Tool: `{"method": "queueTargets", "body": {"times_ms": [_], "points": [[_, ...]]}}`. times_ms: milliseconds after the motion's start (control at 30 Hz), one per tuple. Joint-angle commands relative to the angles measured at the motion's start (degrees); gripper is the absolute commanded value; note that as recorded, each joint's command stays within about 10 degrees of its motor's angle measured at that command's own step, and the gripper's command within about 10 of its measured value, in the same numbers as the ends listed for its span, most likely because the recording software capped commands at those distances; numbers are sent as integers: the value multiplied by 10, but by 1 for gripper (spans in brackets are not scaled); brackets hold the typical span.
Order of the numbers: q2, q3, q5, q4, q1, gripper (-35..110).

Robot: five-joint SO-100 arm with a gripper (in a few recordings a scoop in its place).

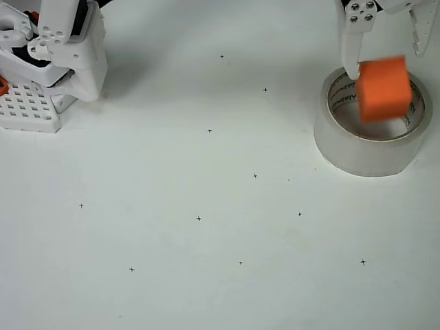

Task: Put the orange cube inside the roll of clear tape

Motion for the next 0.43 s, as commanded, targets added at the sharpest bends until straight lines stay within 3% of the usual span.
{"method": "queueTargets", "body": {"times_ms": [0,400], "points": [[22,-60,-10,17,-6,42],[22,-69,-20,23,0,42]]}}
